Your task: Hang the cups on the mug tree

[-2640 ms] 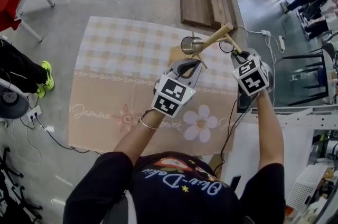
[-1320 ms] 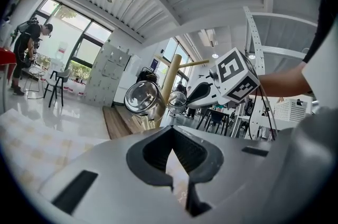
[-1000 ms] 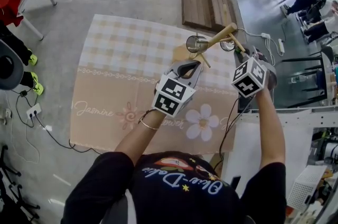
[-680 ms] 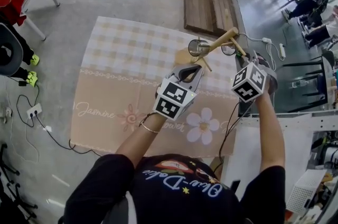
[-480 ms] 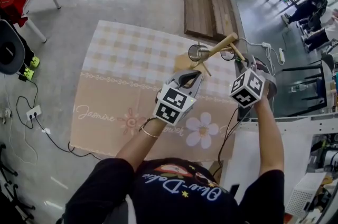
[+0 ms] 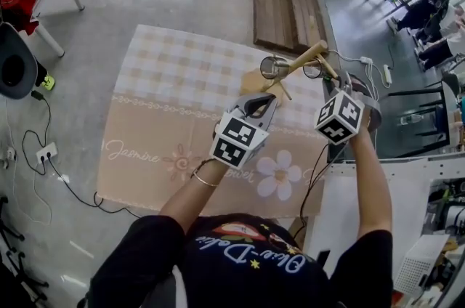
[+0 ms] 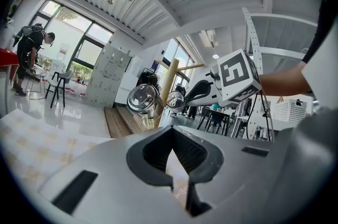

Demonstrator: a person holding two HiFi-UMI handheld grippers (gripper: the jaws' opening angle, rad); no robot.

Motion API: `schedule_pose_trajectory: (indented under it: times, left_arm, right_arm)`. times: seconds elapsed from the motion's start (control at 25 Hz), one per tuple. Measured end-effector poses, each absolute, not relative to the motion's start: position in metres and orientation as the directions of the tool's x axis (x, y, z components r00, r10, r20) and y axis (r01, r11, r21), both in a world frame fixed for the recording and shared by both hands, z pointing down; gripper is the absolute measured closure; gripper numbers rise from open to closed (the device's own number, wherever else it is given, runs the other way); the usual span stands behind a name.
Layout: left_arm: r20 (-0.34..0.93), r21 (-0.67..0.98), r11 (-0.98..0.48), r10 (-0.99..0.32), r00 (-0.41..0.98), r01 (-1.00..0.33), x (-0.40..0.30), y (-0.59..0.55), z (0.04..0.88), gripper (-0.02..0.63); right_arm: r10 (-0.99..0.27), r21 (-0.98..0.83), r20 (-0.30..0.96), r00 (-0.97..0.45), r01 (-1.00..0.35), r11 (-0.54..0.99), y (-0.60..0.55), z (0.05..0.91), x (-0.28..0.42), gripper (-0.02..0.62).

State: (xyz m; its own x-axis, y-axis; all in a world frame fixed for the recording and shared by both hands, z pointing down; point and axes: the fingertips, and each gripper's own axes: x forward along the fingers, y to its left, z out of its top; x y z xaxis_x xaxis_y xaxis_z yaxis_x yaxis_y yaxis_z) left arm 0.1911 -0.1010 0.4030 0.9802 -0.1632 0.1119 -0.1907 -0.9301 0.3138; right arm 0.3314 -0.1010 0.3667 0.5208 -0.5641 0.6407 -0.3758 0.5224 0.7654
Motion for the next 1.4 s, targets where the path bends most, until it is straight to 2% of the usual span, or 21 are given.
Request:
schedule_pose_trajectory:
  times: [1.4]
  left_arm:
    - [0.115, 0.329, -0.919, -0.188, 0.975, -0.216, 0.171, -0.100, 0.407, 0.603]
  right_arm:
    - [-0.607, 0.794, 0.574, 0.549, -0.193, 0.576, -0.100, 0.365, 0.311, 0.549]
